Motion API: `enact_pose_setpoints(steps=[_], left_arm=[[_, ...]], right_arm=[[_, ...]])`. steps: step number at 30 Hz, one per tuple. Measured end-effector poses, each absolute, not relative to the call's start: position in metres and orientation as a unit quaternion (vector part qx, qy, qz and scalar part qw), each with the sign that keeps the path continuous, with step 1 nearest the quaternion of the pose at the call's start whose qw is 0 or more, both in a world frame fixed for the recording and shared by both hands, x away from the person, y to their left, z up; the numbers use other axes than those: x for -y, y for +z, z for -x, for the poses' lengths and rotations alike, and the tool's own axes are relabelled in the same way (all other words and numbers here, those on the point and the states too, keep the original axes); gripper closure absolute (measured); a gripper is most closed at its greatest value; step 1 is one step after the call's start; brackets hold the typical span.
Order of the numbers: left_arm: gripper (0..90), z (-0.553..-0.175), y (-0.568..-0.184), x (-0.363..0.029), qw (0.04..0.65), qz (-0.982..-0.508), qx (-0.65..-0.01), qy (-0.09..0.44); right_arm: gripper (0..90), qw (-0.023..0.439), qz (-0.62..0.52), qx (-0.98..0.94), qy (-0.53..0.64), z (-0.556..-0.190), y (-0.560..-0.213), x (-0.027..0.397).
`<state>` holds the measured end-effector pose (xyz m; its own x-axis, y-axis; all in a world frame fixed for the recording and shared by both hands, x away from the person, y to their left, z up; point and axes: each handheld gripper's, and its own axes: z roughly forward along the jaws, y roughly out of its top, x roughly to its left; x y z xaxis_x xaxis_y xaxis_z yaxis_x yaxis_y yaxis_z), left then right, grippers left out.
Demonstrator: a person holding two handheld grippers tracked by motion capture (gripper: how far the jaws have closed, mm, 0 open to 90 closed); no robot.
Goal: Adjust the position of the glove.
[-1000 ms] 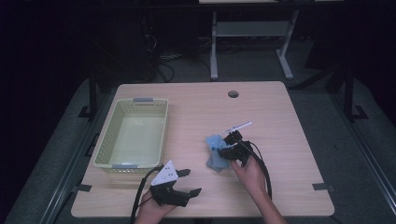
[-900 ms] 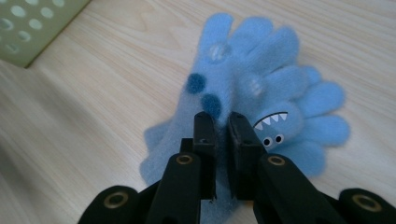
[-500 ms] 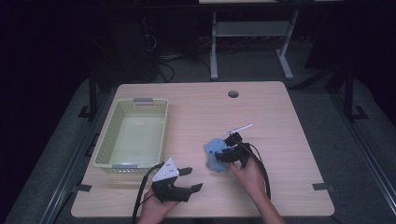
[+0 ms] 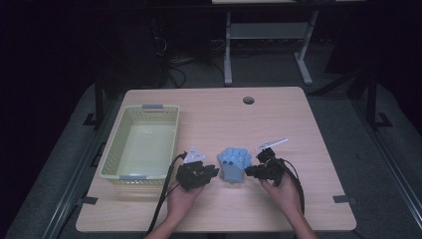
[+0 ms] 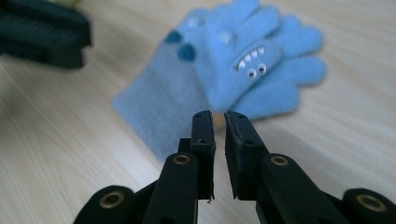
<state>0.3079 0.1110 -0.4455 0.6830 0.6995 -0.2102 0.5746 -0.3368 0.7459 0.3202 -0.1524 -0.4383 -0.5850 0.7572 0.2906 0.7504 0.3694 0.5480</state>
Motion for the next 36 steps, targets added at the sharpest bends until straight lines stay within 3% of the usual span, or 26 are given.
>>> enact_pose_setpoints(steps=[19,36], left_arm=[[84.5,-0.35,-0.464,-0.088,0.371,-0.826,-0.42,0.051],[86.6,-0.341,-0.459,-0.096,0.357,-0.839,-0.407,0.049]], right_arm=[[83.2,-0.032,-0.425,-0.853,0.3,-0.32,-0.45,0.142],[82.1,-0.035,-0.411,-0.862,0.294,-0.316,-0.453,0.139]])
